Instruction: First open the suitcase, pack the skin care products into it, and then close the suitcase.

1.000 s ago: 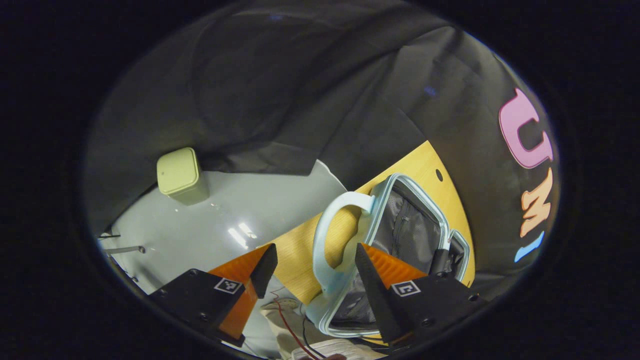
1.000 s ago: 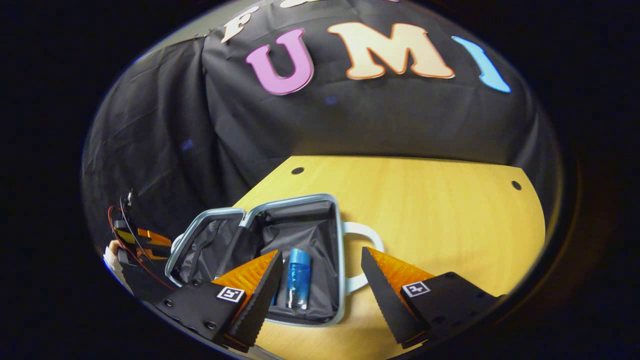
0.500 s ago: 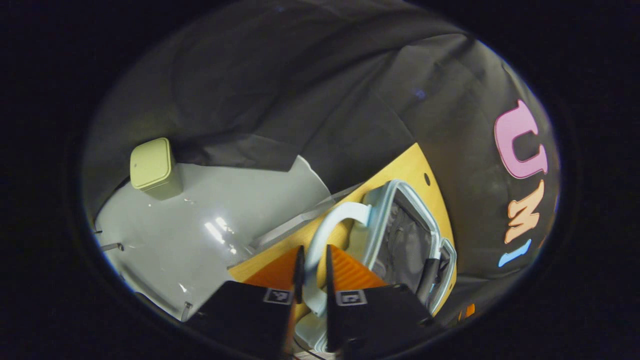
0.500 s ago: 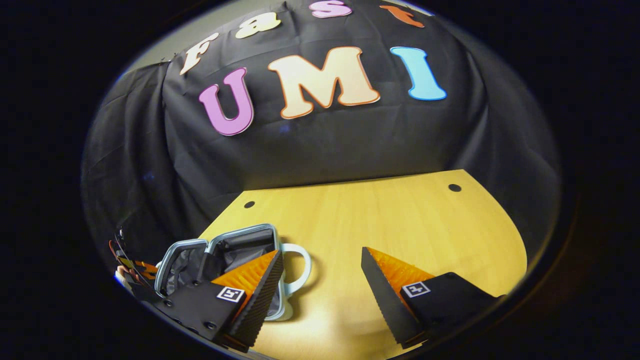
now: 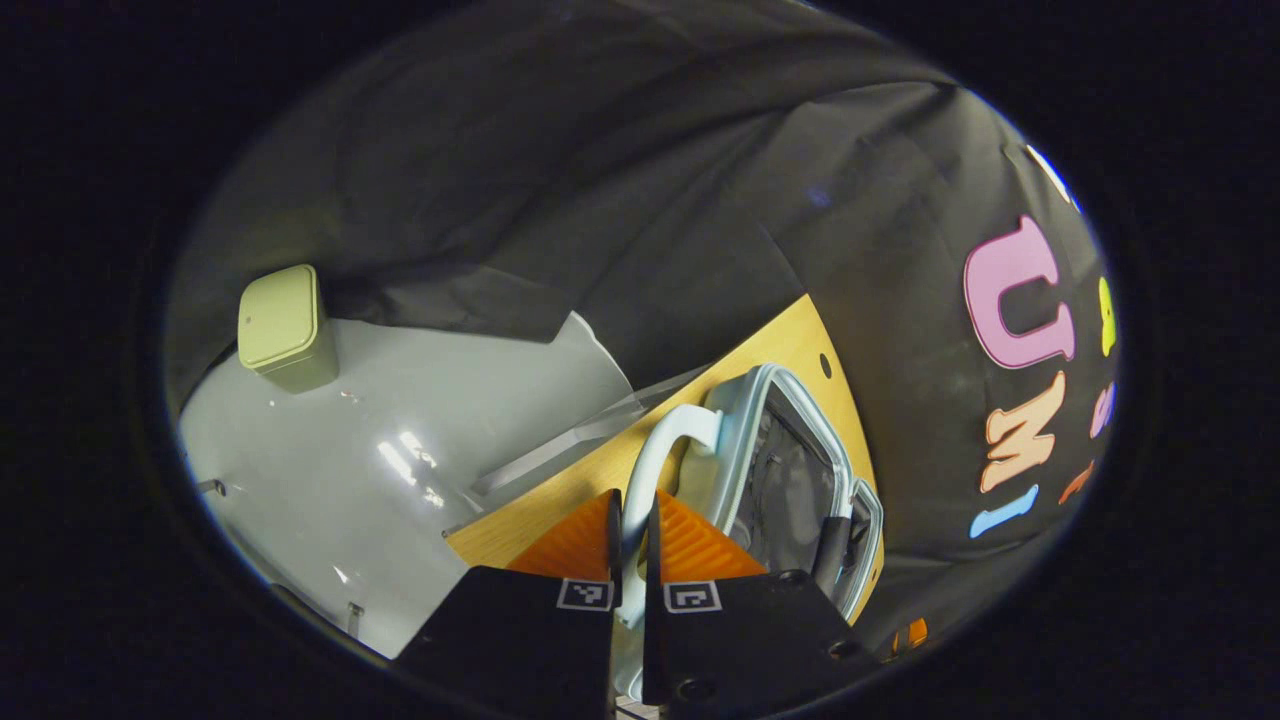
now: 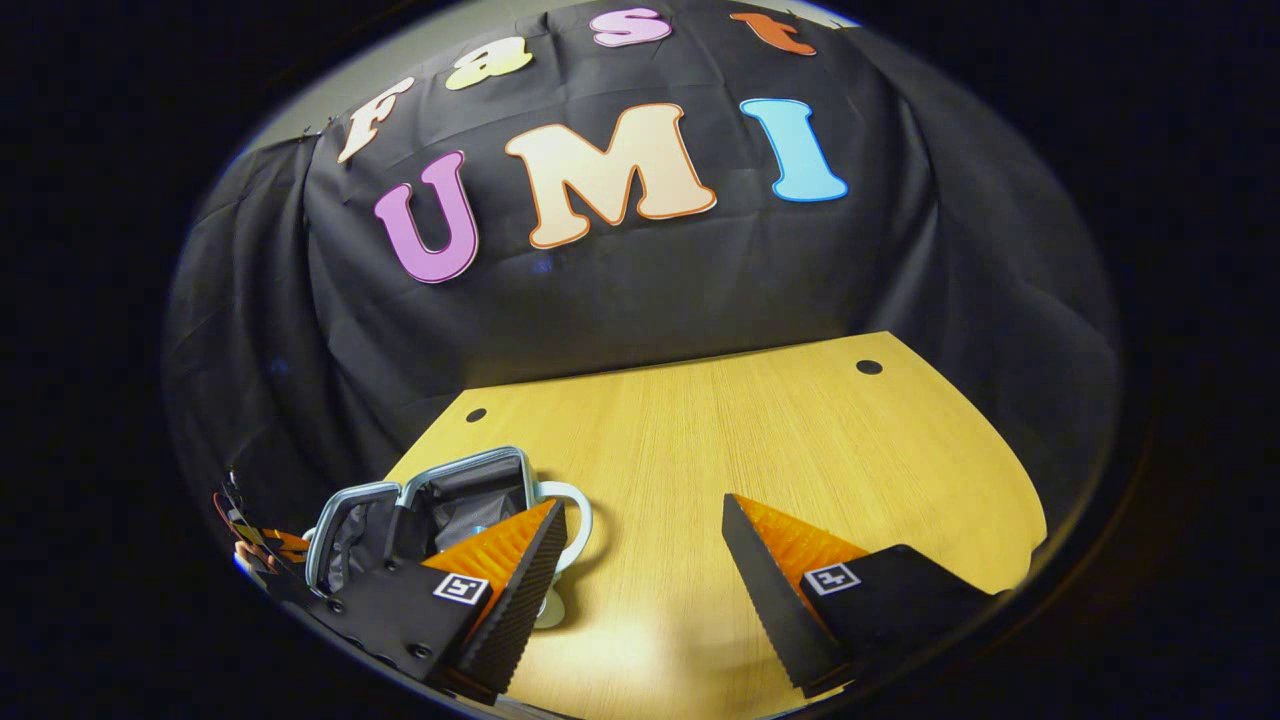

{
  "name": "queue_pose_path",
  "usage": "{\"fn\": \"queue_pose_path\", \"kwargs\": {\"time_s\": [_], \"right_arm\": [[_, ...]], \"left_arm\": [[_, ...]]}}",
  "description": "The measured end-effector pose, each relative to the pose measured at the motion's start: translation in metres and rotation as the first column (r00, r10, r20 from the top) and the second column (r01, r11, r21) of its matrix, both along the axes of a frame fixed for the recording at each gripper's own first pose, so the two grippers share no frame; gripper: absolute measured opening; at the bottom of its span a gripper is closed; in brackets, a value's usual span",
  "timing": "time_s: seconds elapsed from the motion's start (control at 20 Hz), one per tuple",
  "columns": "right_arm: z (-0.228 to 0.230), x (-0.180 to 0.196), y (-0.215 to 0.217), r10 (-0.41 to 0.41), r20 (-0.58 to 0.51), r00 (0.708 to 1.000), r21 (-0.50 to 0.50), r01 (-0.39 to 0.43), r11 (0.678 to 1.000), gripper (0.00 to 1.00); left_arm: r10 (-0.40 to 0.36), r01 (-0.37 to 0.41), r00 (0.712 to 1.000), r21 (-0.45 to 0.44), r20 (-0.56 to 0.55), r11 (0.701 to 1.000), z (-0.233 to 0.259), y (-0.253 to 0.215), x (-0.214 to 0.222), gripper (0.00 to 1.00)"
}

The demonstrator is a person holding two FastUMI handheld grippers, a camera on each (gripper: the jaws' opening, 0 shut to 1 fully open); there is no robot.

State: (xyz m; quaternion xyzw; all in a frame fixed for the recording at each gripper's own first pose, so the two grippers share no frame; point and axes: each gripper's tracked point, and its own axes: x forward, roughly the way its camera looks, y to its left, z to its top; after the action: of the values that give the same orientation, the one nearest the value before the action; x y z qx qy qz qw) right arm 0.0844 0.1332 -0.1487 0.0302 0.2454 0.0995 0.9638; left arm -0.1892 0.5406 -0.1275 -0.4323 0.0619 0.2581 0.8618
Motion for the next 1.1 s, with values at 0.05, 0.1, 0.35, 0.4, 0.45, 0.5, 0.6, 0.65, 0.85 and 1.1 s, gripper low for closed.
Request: {"fn": "queue_pose_path", "kwargs": {"time_s": [0.05, 0.1, 0.35, 0.4, 0.45, 0.5, 0.6, 0.65, 0.85, 1.1], "right_arm": [[0.001, -0.003, -0.001, 0.002, 0.003, 1.000, -0.006, -0.002, 1.000, 0.98], [0.001, -0.005, -0.003, 0.005, 0.007, 1.000, -0.016, -0.005, 1.000, 0.98], [-0.004, -0.016, -0.015, 0.020, 0.001, 1.000, -0.053, -0.020, 0.998, 0.98], [-0.005, -0.017, -0.017, 0.023, -0.001, 1.000, -0.047, -0.023, 0.999, 0.98], [-0.005, -0.017, -0.018, 0.025, -0.003, 1.000, -0.041, -0.026, 0.999, 0.98], [-0.007, -0.018, -0.020, 0.029, -0.005, 1.000, -0.035, -0.029, 0.999, 0.98], [-0.006, -0.016, -0.026, 0.032, -0.002, 0.999, -0.020, -0.032, 0.999, 0.98], [-0.005, -0.014, -0.030, 0.031, 0.000, 1.000, -0.010, -0.031, 0.999, 0.98], [-0.005, -0.011, -0.054, 0.022, -0.001, 1.000, 0.026, -0.022, 0.999, 0.98], [0.006, -0.001, -0.098, -0.016, 0.039, 0.999, 0.023, 0.016, 1.000, 0.98]], "left_arm": [[-0.007, 0.007, 1.000, 0.018, -0.003, 1.000, 0.005, -0.003, -0.001, 0.04], [-0.010, 0.010, 1.000, 0.042, 0.002, 0.999, 0.014, -0.004, -0.002, 0.03], [-0.026, 0.022, 0.999, 0.130, 0.029, 0.991, 0.068, -0.029, -0.014, 0.02], [-0.030, 0.026, 0.999, 0.146, 0.027, 0.989, 0.078, -0.037, -0.014, 0.02], [-0.034, 0.029, 0.999, 0.164, 0.025, 0.986, 0.090, -0.046, -0.015, 0.02], [-0.037, 0.033, 0.999, 0.179, 0.020, 0.983, 0.102, -0.057, -0.016, 0.02], [-0.042, 0.039, 0.999, 0.223, 0.008, 0.974, 0.128, -0.079, -0.015, 0.02], [-0.050, 0.048, 0.999, 0.240, 0.002, 0.970, 0.142, -0.093, -0.014, 0.02], [-0.091, 0.097, 0.995, 0.341, -0.033, 0.935, 0.185, -0.150, 0.002, 0.03], [-0.169, 0.169, 0.985, 0.416, -0.037, 0.894, 0.223, -0.231, 0.045, 0.03]]}}
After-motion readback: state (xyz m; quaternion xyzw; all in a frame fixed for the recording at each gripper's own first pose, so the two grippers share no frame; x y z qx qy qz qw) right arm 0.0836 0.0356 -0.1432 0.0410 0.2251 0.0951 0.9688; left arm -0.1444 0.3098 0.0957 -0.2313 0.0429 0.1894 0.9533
